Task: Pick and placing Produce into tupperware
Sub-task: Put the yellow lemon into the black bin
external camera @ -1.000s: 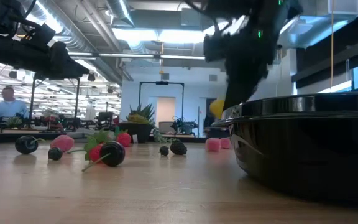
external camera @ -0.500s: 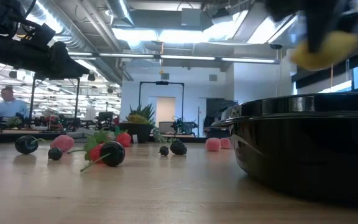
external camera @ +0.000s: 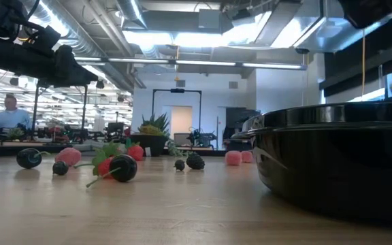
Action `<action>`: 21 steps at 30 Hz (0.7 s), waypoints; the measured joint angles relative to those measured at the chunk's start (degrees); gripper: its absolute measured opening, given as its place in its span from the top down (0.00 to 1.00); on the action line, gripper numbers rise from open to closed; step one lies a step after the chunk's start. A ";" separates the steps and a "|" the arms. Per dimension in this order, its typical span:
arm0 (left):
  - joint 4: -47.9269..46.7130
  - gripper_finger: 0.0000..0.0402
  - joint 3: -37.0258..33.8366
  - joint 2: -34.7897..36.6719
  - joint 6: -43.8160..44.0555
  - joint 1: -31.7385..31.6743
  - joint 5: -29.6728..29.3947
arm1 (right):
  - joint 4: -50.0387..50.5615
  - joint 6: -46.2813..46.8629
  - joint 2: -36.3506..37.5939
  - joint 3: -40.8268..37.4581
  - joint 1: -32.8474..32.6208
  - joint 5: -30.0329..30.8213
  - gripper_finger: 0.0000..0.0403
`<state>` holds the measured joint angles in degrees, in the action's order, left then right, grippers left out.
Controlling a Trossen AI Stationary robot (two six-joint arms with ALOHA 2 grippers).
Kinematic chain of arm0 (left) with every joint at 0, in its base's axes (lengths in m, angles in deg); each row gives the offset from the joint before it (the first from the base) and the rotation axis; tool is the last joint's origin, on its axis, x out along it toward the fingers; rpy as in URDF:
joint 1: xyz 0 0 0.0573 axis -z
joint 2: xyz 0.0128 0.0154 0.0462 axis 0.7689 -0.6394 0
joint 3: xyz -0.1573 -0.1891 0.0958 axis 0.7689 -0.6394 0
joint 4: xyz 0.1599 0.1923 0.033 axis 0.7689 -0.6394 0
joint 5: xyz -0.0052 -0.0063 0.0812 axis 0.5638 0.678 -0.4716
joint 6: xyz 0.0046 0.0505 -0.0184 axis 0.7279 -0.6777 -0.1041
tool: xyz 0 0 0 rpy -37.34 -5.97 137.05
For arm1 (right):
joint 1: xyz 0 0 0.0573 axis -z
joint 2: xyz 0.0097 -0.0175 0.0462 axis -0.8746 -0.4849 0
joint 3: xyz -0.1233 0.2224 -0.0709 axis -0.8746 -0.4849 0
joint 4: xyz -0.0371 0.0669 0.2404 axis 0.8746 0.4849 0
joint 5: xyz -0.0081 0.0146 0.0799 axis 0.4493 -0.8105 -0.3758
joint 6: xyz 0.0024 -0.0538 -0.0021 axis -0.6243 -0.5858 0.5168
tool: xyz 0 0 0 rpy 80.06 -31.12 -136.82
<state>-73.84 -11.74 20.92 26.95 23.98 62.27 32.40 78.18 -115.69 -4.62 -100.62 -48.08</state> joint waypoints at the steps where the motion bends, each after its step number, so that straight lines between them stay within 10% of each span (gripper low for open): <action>1: 0.00 0.45 -0.01 0.00 0.00 -0.01 0.01 | -0.18 -0.02 -0.74 0.00 -0.03 -0.07 0.47; 21: 0.00 0.45 -0.01 0.00 -0.02 -0.01 0.01 | -0.14 -0.23 -9.08 -0.02 -0.04 -5.24 0.46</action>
<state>-73.84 -11.75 20.92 26.93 23.97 62.28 32.26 77.95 -124.77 -4.64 -100.66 -53.32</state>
